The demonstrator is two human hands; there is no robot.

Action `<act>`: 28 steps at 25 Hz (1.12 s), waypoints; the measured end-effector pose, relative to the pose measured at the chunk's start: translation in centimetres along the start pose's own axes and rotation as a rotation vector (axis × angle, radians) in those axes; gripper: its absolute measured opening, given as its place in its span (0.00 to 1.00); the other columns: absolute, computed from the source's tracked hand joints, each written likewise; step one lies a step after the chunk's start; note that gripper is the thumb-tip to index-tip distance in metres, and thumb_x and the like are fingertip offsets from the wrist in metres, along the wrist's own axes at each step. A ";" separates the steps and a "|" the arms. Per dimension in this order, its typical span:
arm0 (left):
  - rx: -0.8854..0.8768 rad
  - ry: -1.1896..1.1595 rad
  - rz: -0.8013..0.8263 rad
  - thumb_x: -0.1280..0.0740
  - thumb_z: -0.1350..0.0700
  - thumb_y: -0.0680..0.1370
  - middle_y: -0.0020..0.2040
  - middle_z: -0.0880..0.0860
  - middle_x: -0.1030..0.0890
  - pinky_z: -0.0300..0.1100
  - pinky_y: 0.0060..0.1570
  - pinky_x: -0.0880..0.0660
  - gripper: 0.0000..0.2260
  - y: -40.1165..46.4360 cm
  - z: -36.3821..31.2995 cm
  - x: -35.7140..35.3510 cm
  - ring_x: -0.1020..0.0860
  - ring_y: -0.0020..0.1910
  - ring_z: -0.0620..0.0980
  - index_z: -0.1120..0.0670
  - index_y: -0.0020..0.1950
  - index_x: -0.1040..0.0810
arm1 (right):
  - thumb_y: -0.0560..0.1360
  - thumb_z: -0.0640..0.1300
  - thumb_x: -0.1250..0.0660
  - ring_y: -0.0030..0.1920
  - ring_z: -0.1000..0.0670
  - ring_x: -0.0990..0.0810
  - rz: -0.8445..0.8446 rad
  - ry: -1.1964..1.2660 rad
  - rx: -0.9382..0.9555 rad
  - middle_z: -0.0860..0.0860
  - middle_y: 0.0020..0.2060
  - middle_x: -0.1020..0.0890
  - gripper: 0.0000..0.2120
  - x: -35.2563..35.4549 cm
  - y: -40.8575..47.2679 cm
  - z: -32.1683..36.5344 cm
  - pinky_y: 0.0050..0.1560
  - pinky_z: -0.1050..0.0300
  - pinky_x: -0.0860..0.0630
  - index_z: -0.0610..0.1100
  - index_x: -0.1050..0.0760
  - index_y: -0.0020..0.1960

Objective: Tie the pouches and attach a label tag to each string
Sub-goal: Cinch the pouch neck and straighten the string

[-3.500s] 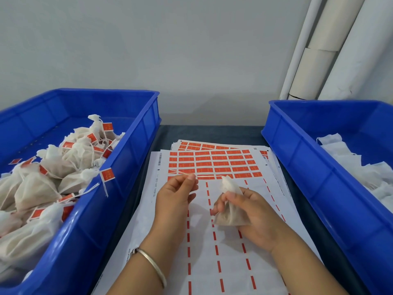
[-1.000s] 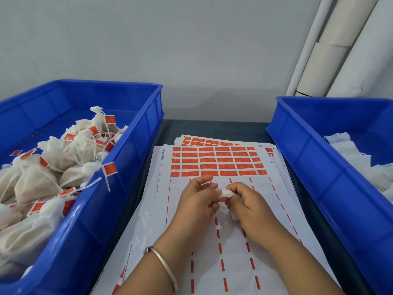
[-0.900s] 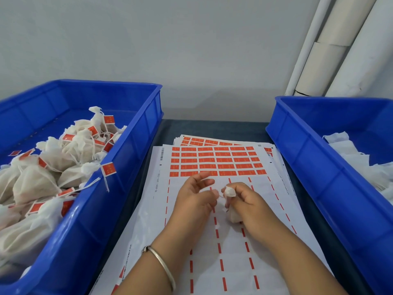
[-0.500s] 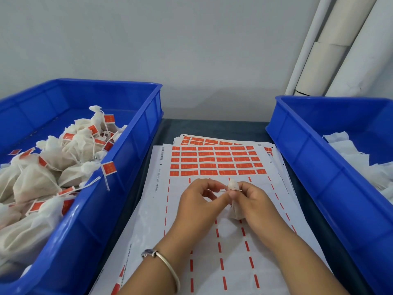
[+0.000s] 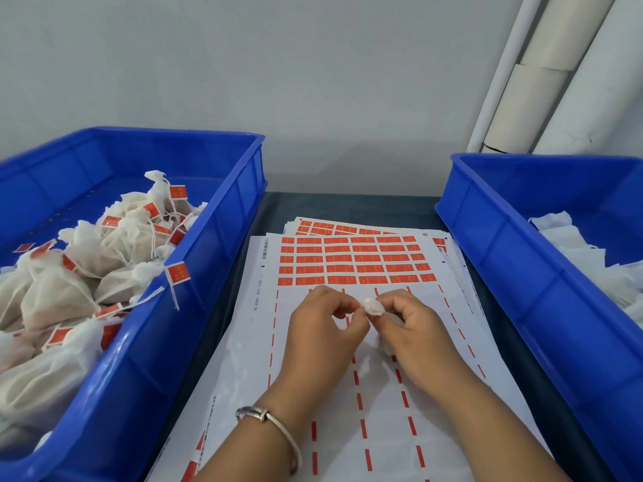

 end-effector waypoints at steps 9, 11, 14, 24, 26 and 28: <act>0.065 -0.065 0.102 0.32 0.53 0.75 0.41 0.40 0.26 0.25 0.35 0.31 0.11 0.2 0.4 -1.0 0.26 0.41 0.40 0.40 0.37 0.29 | 0.67 0.48 0.32 0.56 0.47 0.19 0.309 0.777 -0.325 0.48 0.52 0.16 0.15 -2.4 -0.7 -1.6 0.56 0.52 0.22 0.45 0.17 0.51; 0.044 -0.073 0.094 0.30 0.53 0.74 0.42 0.38 0.26 0.24 0.36 0.30 0.13 0.2 0.1 -0.9 0.26 0.42 0.39 0.37 0.39 0.30 | 0.66 0.48 0.31 0.54 0.47 0.19 0.300 0.831 -0.340 0.46 0.51 0.16 0.15 -2.5 -0.6 -1.7 0.56 0.50 0.22 0.45 0.16 0.51; -0.034 -0.078 0.084 0.28 0.54 0.72 0.46 0.36 0.28 0.21 0.40 0.32 0.17 0.0 -0.5 -0.6 0.28 0.47 0.33 0.35 0.45 0.32 | 0.66 0.48 0.31 0.50 0.48 0.17 0.235 0.868 -0.354 0.46 0.47 0.15 0.12 -2.3 -0.4 -1.9 0.48 0.54 0.20 0.46 0.15 0.47; -0.105 -0.039 0.040 0.30 0.51 0.73 0.36 0.31 0.26 0.19 0.42 0.34 0.05 0.2 -0.5 -0.1 0.28 0.45 0.28 0.46 0.48 0.17 | 0.67 0.49 0.32 0.52 0.51 0.18 0.220 0.861 -0.350 0.51 0.46 0.15 0.09 -2.1 -0.3 -1.7 0.47 0.61 0.21 0.53 0.15 0.44; -0.090 -0.029 0.049 0.31 0.51 0.73 0.36 0.32 0.26 0.18 0.41 0.34 0.04 0.2 -0.4 -0.2 0.28 0.45 0.28 0.45 0.46 0.18 | 0.66 0.48 0.31 0.45 0.53 0.17 0.218 0.862 -0.357 0.51 0.40 0.15 0.08 -1.9 -0.3 -1.8 0.43 0.61 0.21 0.52 0.15 0.42; -0.078 -0.017 0.052 0.31 0.51 0.74 0.37 0.34 0.27 0.18 0.41 0.34 0.03 0.1 -0.5 -0.1 0.29 0.45 0.28 0.43 0.44 0.21 | 0.66 0.47 0.31 0.34 0.56 0.19 0.266 0.885 -0.351 0.53 0.33 0.18 0.10 -2.1 -0.4 -1.4 0.39 0.61 0.24 0.51 0.15 0.45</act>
Point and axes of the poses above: each hand's wrist, its own y-axis towards the middle knuckle, its own x-axis out of the back of the hand, z = x × y, the point moved 8 cm from there along y, towards the middle knuckle
